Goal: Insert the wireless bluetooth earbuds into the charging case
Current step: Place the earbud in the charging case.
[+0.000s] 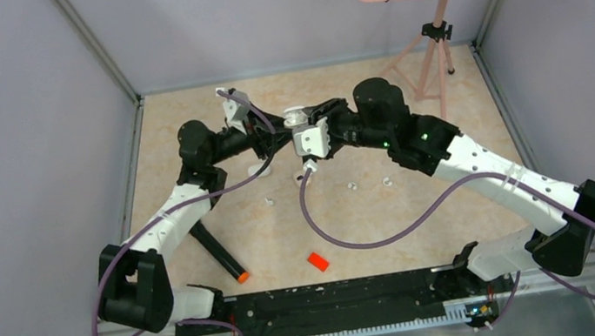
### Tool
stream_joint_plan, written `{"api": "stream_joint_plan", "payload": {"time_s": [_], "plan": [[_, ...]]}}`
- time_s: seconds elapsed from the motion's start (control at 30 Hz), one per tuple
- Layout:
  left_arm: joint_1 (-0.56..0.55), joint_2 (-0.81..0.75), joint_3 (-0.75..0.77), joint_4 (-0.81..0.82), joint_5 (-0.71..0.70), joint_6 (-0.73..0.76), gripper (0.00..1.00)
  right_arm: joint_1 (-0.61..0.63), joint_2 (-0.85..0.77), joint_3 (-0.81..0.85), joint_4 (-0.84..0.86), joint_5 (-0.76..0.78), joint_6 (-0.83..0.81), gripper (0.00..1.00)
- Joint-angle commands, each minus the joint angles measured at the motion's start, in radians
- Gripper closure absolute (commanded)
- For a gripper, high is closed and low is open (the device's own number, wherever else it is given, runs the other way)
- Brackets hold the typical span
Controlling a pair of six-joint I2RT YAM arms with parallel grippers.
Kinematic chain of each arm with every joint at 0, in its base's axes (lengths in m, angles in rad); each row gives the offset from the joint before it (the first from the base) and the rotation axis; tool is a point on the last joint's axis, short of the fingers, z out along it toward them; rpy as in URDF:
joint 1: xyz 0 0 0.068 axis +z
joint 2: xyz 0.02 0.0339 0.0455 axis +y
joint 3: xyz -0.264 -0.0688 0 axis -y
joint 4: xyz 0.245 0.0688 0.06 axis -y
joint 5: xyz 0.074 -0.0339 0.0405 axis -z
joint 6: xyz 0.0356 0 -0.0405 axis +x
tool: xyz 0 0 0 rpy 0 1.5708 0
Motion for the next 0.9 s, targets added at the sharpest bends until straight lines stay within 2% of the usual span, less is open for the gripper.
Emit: {"api": "stream_joint_plan", "payload": {"time_s": [0.0, 0.1, 0.3, 0.37, 0.47, 0.53, 0.6, 0.77, 0.87], "plan": [[-0.002, -0.025, 0.004, 0.068, -0.016, 0.018, 1.0, 0.016, 0.005, 0.087, -0.094, -0.024, 0.059, 0.58], [-0.002, -0.025, 0.003, 0.069, -0.02, 0.02, 1.0, 0.016, 0.0, 0.113, -0.129, -0.032, 0.079, 0.5], [-0.001, -0.027, -0.003, 0.047, -0.035, 0.053, 1.0, 0.011, -0.011, 0.159, -0.142, 0.023, 0.208, 0.45], [0.007, -0.033, -0.011, 0.03, -0.056, 0.058, 1.0, -0.015, -0.01, 0.186, -0.124, 0.041, 0.325, 0.45], [0.036, -0.048, -0.023, 0.005, -0.097, 0.029, 1.0, -0.105, -0.006, 0.191, -0.097, 0.035, 0.6, 0.45], [0.062, -0.063, -0.03, -0.02, -0.133, 0.005, 1.0, -0.176, 0.002, 0.161, -0.095, 0.025, 0.775, 0.48], [0.092, -0.08, -0.031, -0.059, -0.17, -0.019, 1.0, -0.217, 0.007, 0.103, -0.099, -0.036, 0.863, 0.54], [0.198, -0.151, -0.043, -0.185, -0.283, -0.078, 1.0, -0.221, 0.084, -0.02, -0.102, -0.216, 0.794, 0.68], [0.238, -0.207, -0.051, -0.28, -0.36, -0.074, 1.0, -0.218, 0.174, -0.028, -0.061, -0.317, 0.811, 0.71]]}}
